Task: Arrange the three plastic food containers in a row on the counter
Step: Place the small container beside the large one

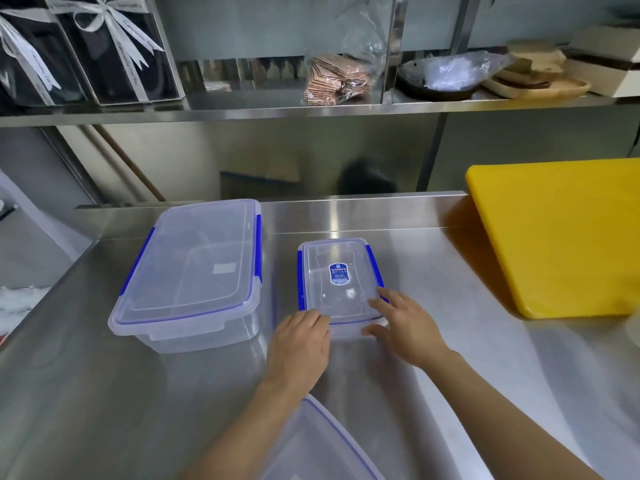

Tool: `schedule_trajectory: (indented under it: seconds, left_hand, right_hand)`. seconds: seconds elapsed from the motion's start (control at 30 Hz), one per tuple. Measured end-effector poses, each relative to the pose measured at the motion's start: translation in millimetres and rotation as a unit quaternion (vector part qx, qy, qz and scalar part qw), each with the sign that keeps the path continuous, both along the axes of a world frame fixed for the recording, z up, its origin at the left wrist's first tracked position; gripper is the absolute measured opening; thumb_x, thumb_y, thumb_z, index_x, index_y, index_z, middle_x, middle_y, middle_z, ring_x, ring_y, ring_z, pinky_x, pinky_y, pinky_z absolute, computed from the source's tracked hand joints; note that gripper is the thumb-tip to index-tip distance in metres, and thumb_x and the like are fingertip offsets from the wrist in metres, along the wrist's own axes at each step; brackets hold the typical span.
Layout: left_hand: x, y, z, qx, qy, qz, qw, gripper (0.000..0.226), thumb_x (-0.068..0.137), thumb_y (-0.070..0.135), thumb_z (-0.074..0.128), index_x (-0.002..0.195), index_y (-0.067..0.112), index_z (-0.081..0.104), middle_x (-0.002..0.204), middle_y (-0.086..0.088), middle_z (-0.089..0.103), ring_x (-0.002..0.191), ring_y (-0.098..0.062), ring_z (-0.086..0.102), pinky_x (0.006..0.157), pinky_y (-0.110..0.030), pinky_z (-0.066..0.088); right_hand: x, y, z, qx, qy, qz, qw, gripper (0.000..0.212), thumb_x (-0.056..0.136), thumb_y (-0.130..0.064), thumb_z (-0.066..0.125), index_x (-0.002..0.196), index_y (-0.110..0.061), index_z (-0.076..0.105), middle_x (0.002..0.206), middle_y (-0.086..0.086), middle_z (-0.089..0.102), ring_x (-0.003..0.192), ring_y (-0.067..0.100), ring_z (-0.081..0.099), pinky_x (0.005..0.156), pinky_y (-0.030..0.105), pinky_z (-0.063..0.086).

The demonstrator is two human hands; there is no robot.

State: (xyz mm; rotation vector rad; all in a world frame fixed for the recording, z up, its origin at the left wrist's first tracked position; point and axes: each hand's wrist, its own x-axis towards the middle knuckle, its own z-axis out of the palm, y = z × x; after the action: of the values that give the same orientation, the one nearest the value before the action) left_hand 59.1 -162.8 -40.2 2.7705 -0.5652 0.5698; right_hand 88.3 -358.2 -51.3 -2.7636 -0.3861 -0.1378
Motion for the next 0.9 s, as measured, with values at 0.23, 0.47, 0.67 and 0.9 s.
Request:
schedule_trajectory:
  seconds: [0.23,0.47,0.67,0.9]
  left_hand:
    - [50,11,-25,0.086,0.209,0.064,0.972,0.089,0.087,0.06,0.04,0.144,0.02,-0.016,0.156,0.002,-0.015,0.141,-0.015,-0.014,0.111,-0.032,-0.009]
    - [79,10,-28,0.119,0.267,0.068,0.954,0.102,0.082,0.059,0.046,0.138,0.017,-0.029,0.15,0.001,-0.032,0.137,-0.015,-0.028,0.108,-0.035,-0.017]
    - [73,14,-16,0.068,0.241,0.051,0.967,0.088,0.086,0.058,0.044,0.145,0.022,-0.01,0.158,0.0,-0.003,0.144,-0.019,-0.002,0.115,-0.037,0.003]
    - [31,34,-2,-0.07,0.258,0.091,0.959,0.062,0.081,0.066,0.043,0.13,0.03,0.04,0.121,0.005,0.061,0.107,-0.02,0.059,0.084,-0.036,0.046]
  right_hand:
    - [61,22,-12,-0.091,0.047,-0.024,0.994,0.081,0.084,-0.065,0.036,0.144,-0.016,0.012,0.157,0.007,0.011,0.143,0.021,0.011,0.113,0.04,0.016]
    - [96,30,-8,-0.161,0.114,-0.035,0.98,0.097,0.081,-0.07,0.035,0.142,-0.013,-0.015,0.157,0.005,-0.007,0.144,0.022,-0.005,0.116,0.046,0.005]
    - [89,36,-7,-0.143,0.119,-0.058,0.981,0.106,0.077,-0.067,0.048,0.14,-0.018,-0.021,0.156,0.007,-0.012,0.143,0.026,-0.007,0.115,0.048,0.008]
    - [31,49,4,0.033,-0.021,-0.076,0.996,0.072,0.084,-0.051,0.053,0.139,-0.016,0.024,0.139,0.012,0.044,0.116,0.033,0.049,0.091,0.045,0.043]
